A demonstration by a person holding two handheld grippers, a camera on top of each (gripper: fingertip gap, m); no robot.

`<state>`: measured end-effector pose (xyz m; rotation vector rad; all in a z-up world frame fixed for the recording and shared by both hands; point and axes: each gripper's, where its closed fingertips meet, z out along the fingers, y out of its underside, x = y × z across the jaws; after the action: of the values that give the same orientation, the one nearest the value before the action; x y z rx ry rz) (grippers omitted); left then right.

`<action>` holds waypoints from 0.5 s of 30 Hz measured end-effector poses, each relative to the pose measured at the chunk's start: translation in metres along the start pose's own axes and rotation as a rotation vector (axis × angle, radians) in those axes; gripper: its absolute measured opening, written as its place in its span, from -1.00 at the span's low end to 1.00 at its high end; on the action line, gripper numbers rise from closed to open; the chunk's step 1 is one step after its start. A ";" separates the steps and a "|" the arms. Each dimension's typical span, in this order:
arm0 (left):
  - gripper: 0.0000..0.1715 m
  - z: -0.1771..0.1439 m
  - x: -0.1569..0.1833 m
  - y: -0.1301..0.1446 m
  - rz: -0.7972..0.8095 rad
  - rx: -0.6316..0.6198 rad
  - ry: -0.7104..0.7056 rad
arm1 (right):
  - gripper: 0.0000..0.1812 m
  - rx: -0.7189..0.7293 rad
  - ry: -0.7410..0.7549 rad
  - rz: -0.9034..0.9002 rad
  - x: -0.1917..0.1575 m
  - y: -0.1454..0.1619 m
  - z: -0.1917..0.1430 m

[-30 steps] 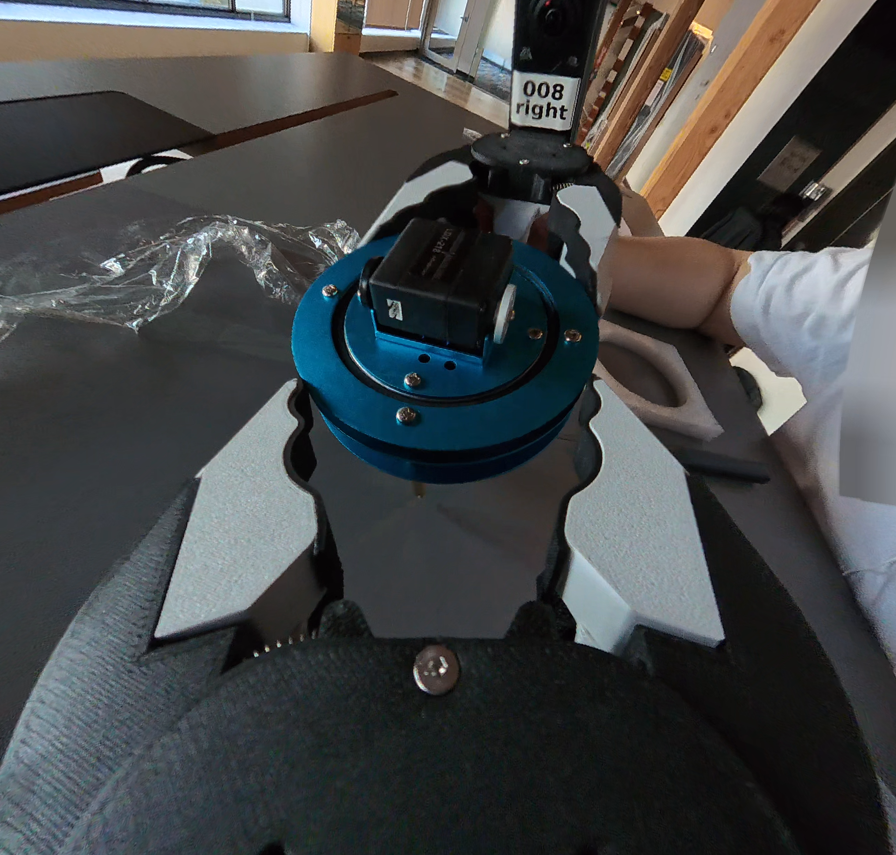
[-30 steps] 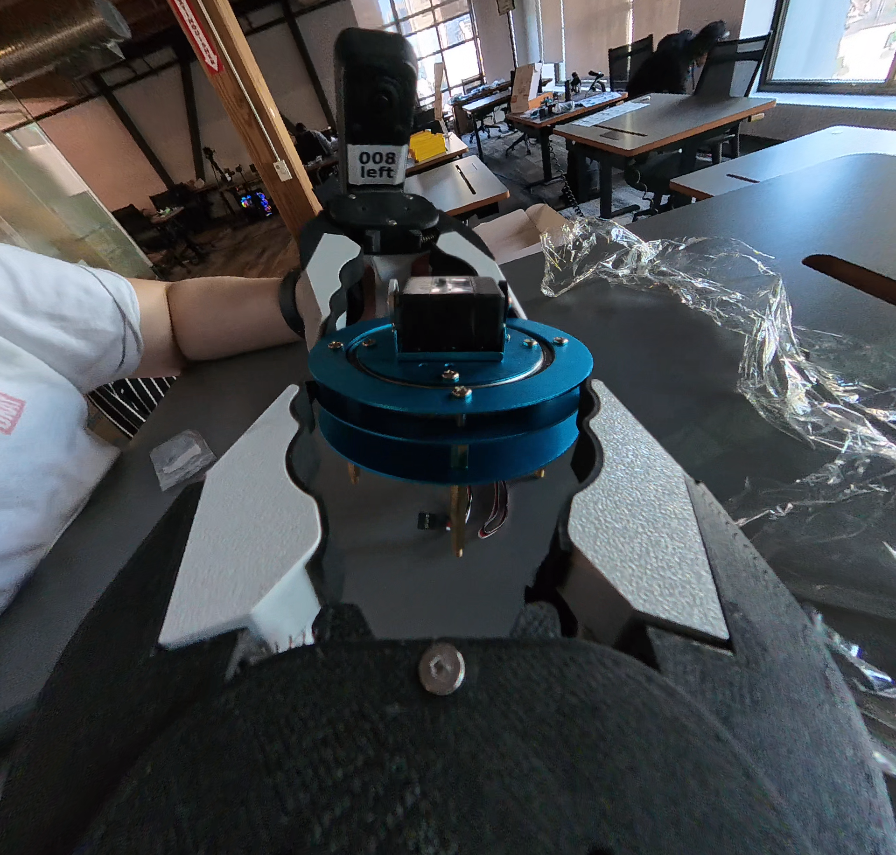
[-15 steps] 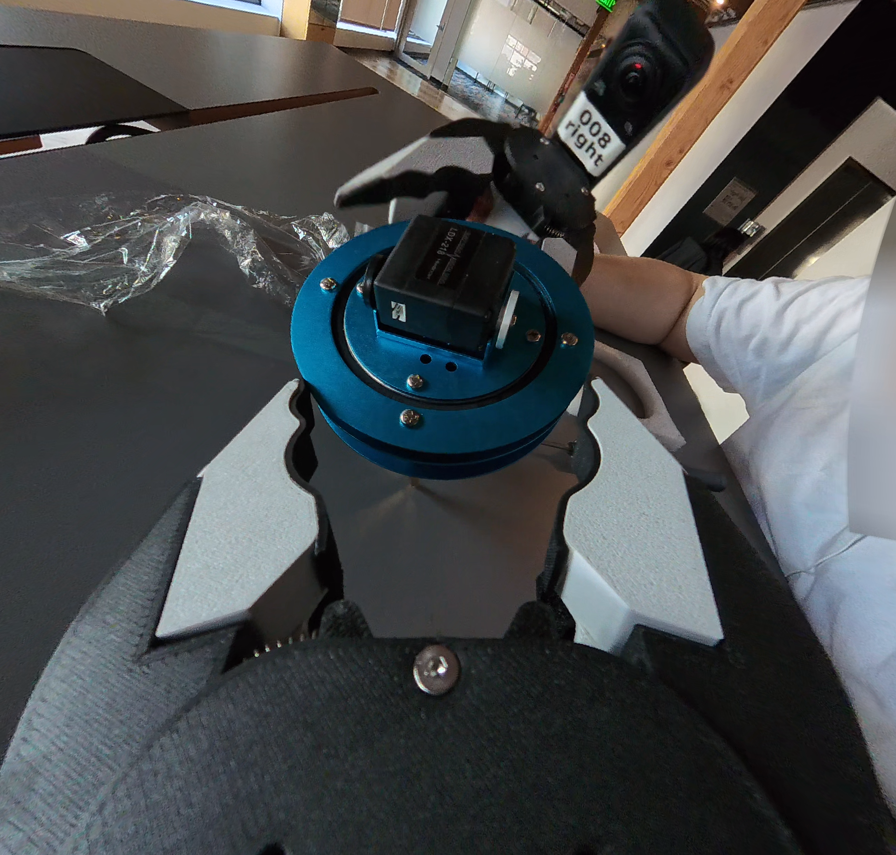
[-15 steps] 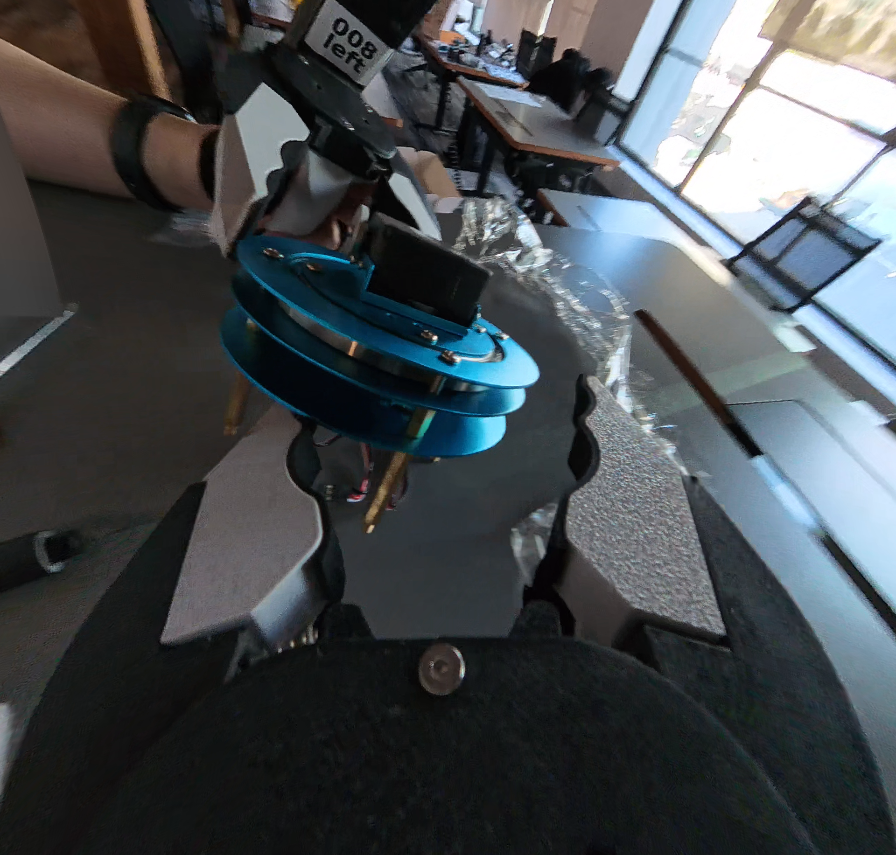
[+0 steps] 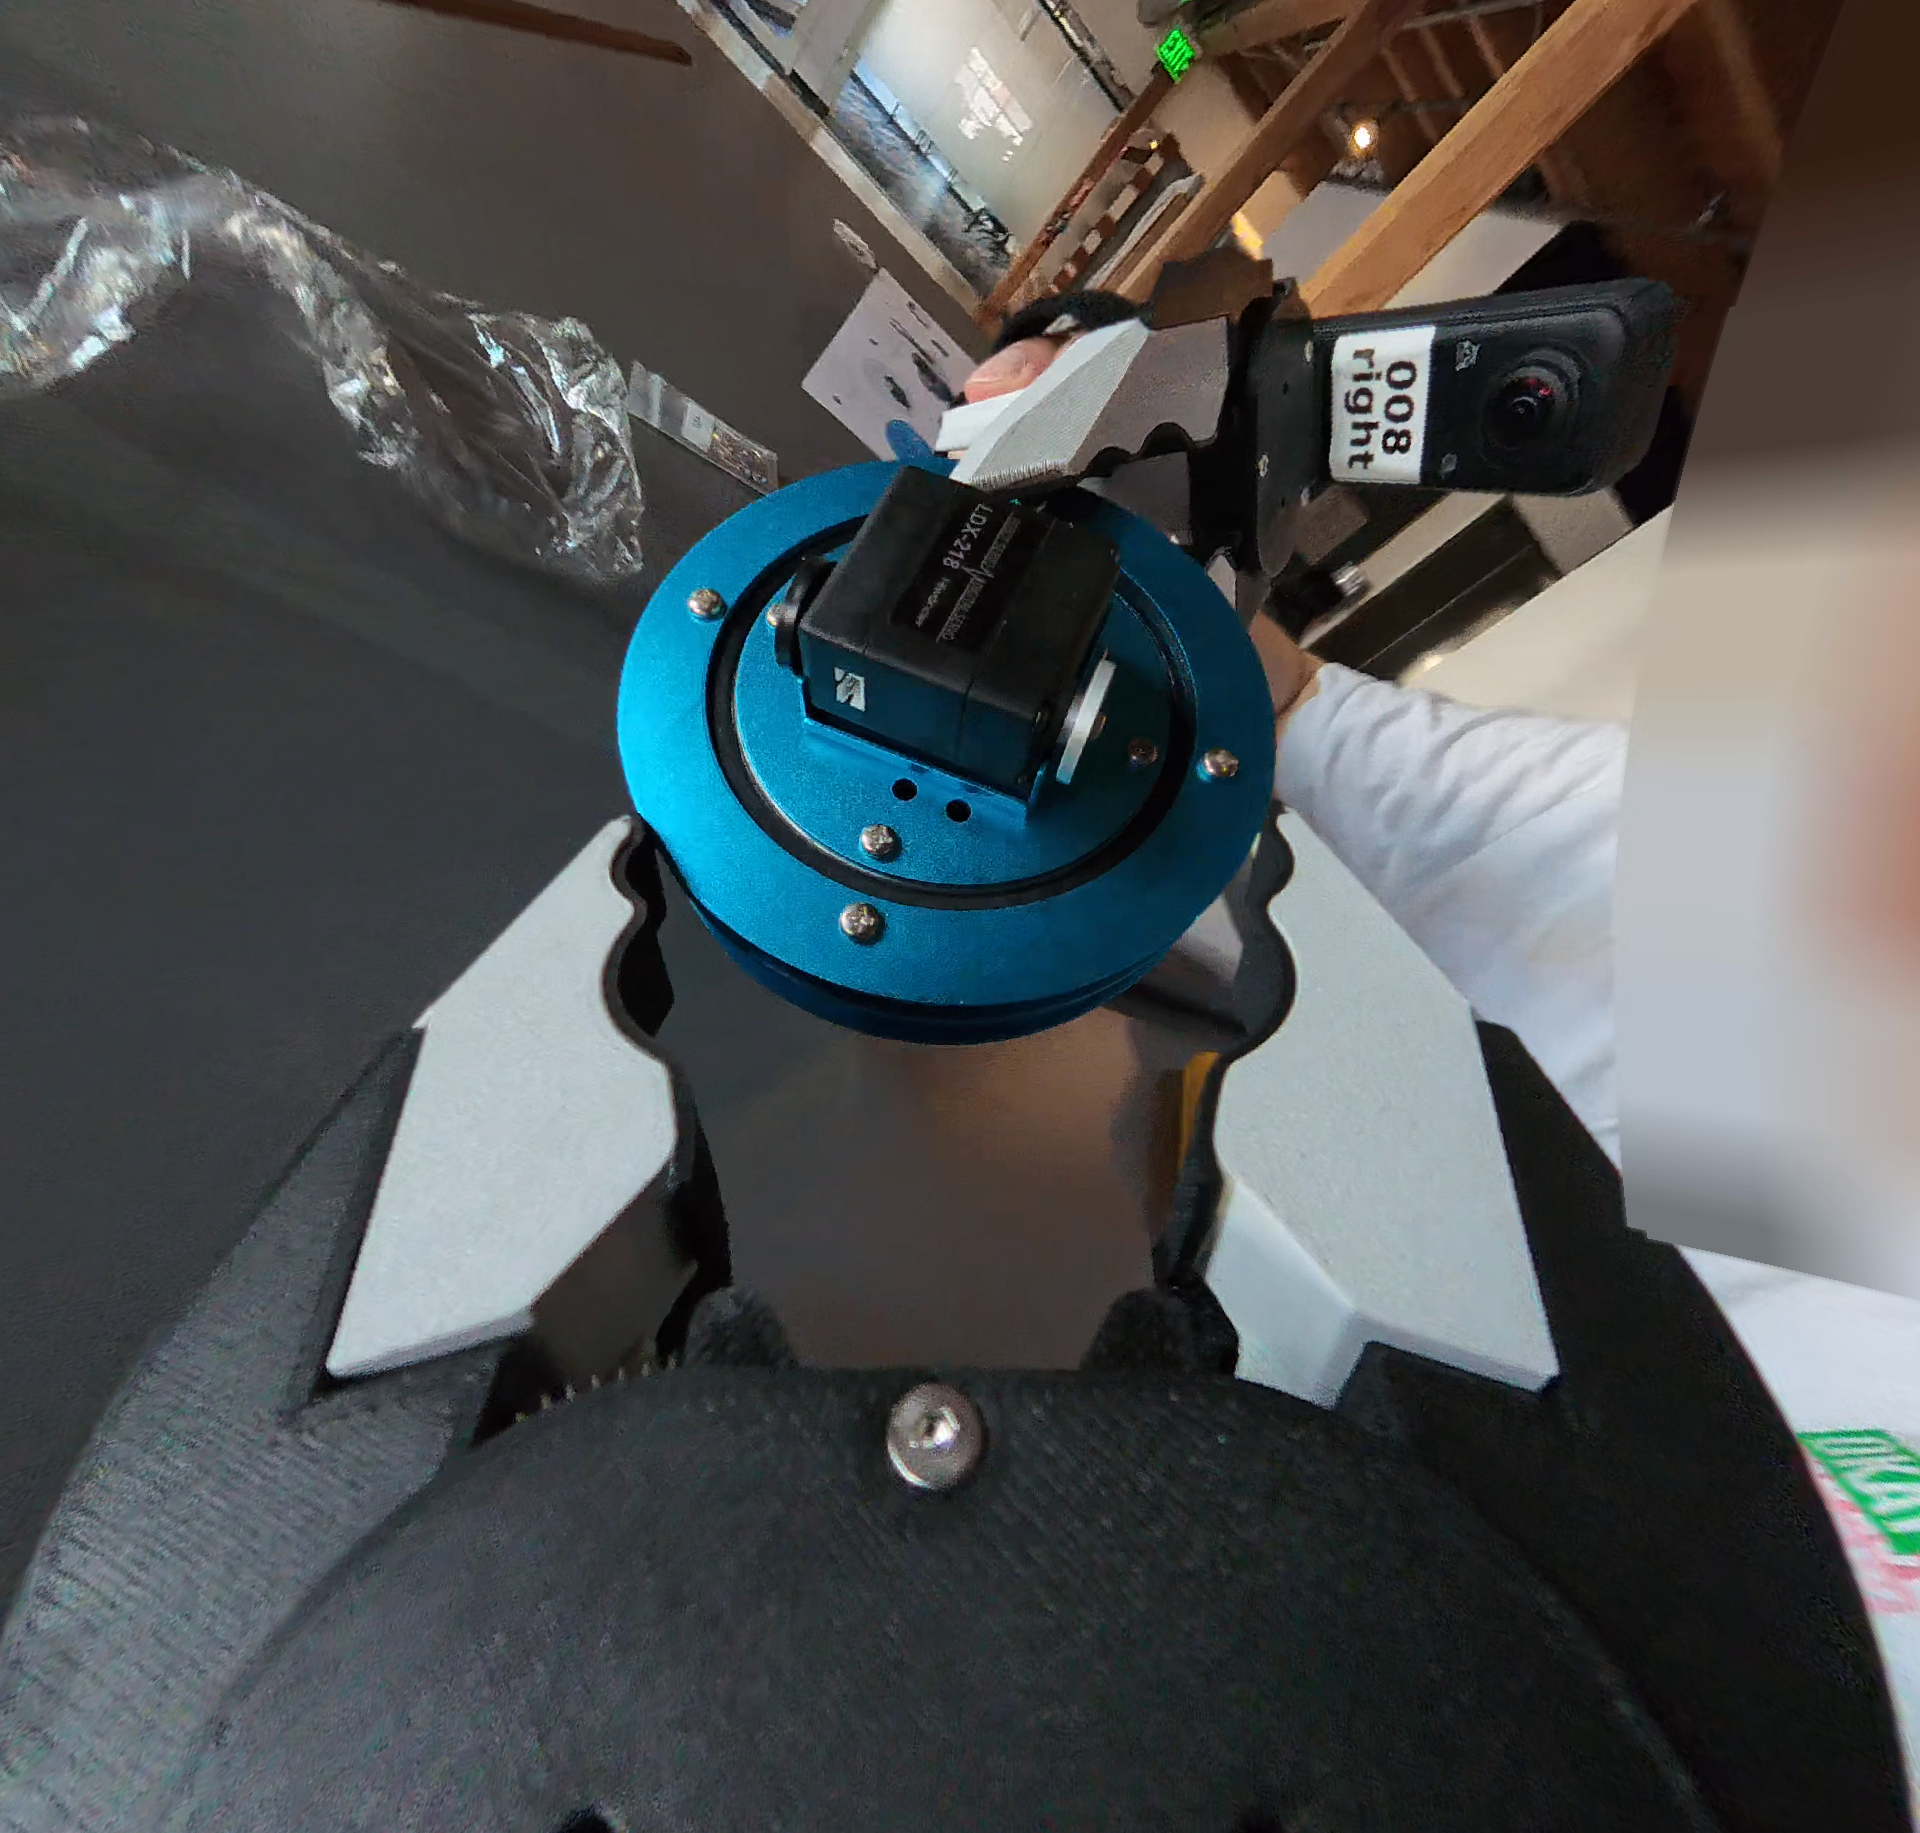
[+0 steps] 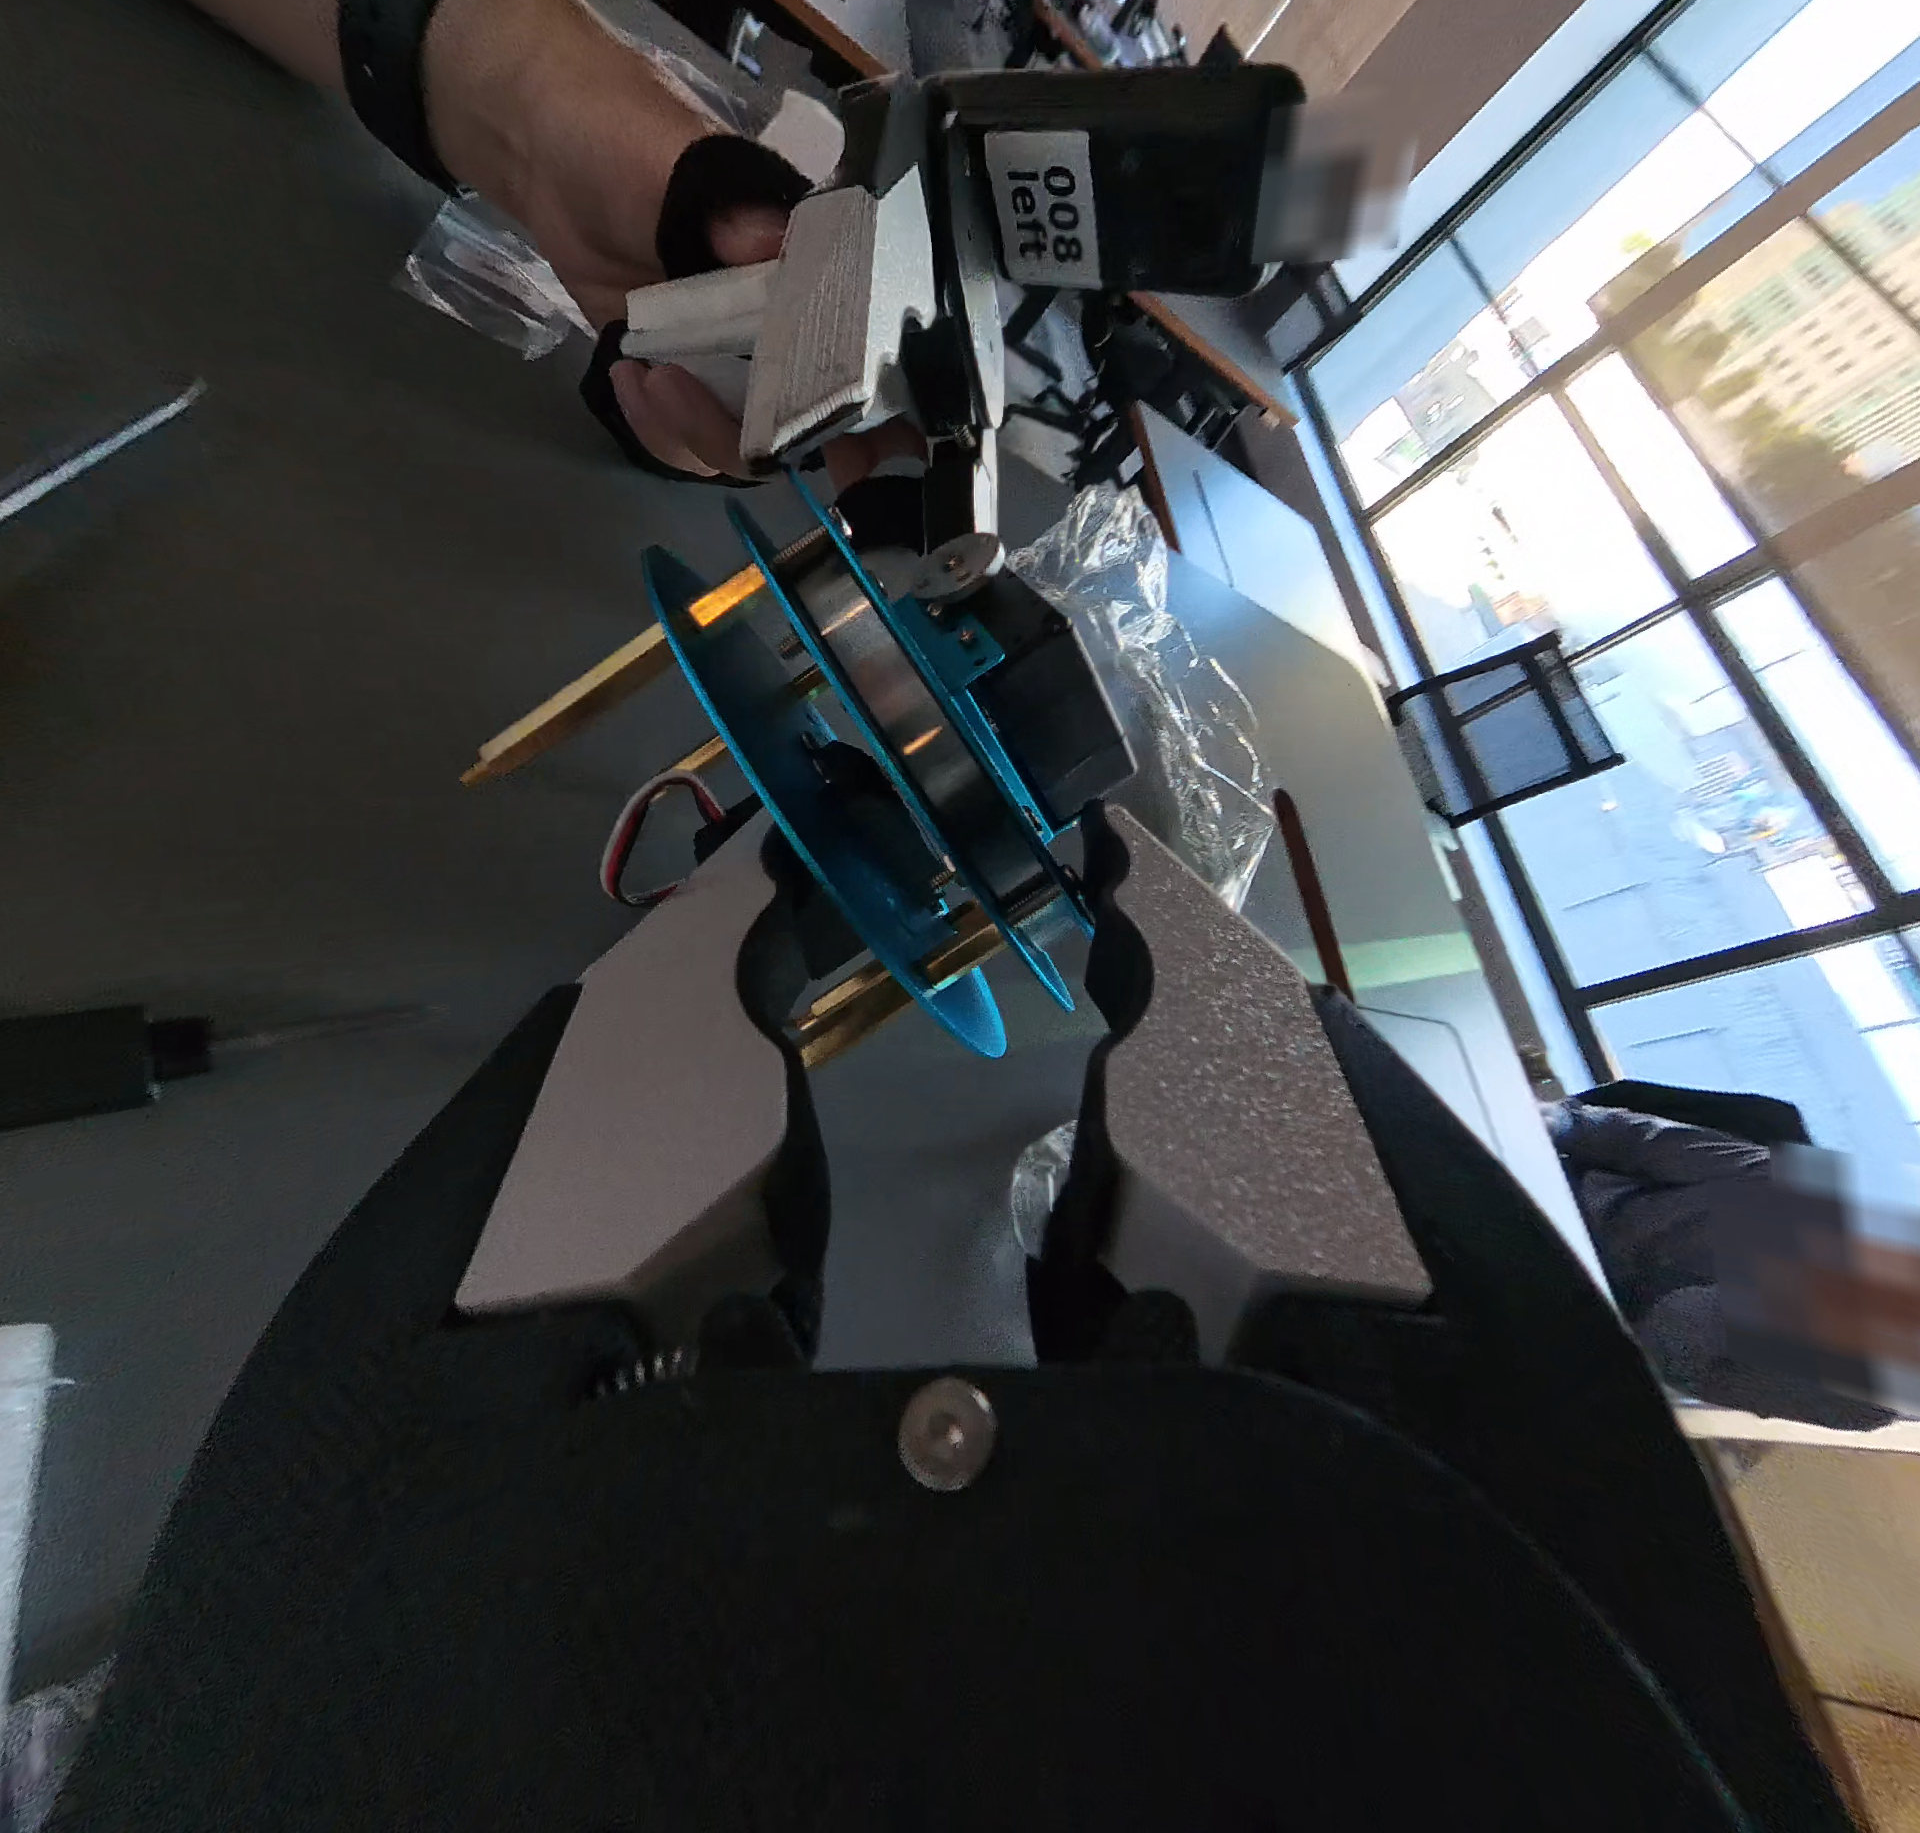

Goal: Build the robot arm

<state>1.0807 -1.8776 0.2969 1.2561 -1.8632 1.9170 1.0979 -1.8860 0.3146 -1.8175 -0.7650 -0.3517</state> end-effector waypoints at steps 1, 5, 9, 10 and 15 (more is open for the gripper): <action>0.29 0.000 0.001 0.001 -0.026 0.003 0.010 | -0.44 -0.005 -0.011 0.017 -0.001 -0.001 0.000; 0.30 -0.001 0.010 0.011 -0.154 -0.025 0.046 | -0.44 0.013 -0.087 0.138 -0.010 -0.007 -0.001; 0.30 -0.002 0.025 0.030 -0.343 -0.073 0.100 | -0.45 0.045 -0.221 0.271 -0.027 -0.016 -0.004; 0.30 -0.002 0.028 0.032 -0.361 -0.071 0.100 | -0.45 0.060 -0.239 0.285 -0.030 -0.018 -0.005; 0.27 -0.003 0.030 0.034 -0.407 -0.060 0.104 | -0.47 0.127 -0.295 0.316 -0.032 -0.018 -0.007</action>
<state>1.0380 -1.8935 0.2921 1.3615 -1.4649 1.6626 1.0636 -1.8992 0.3119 -1.8533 -0.6679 0.1712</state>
